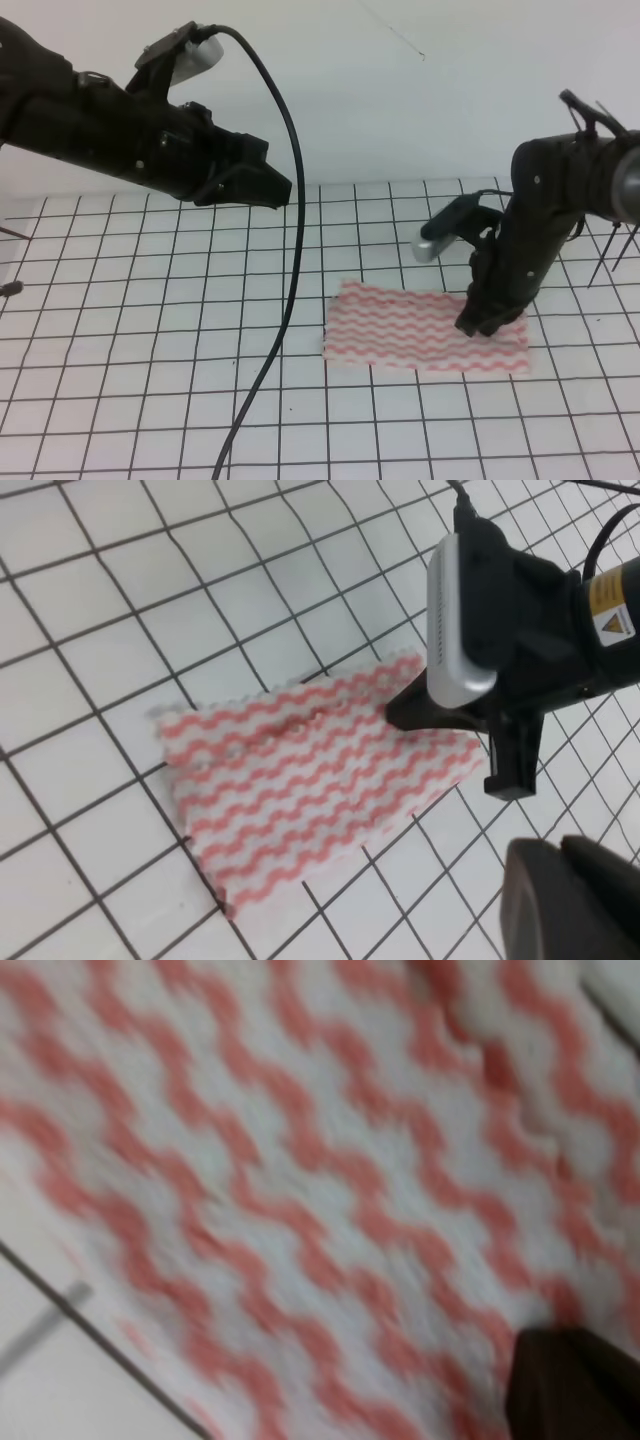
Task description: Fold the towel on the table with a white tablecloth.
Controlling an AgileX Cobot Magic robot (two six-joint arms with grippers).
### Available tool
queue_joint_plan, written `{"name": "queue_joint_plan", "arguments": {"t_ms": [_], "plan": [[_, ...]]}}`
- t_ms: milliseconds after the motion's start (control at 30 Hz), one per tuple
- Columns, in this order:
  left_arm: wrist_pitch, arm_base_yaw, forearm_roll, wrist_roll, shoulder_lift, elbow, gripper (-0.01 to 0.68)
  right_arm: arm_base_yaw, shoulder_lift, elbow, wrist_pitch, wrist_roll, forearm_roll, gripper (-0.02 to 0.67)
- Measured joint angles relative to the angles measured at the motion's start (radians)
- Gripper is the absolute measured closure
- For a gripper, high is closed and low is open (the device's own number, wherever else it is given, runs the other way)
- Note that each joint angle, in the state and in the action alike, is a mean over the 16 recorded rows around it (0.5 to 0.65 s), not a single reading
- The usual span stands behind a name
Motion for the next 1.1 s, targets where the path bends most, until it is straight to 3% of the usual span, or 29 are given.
{"name": "queue_joint_plan", "arguments": {"t_ms": [267,700,1100], "plan": [[-0.011,0.000,0.002,-0.003,0.000,0.000,0.673,0.000,-0.003,-0.001,-0.018,0.054,-0.062,0.645],[-0.033,0.000,-0.005,0.004,0.000,0.000,0.673,0.029,0.006,-0.002,-0.118,-0.272,0.323,0.646],[-0.048,0.000,-0.009,0.006,0.000,0.000,0.673,0.062,0.034,-0.002,-0.058,-0.407,0.423,0.646]]}}
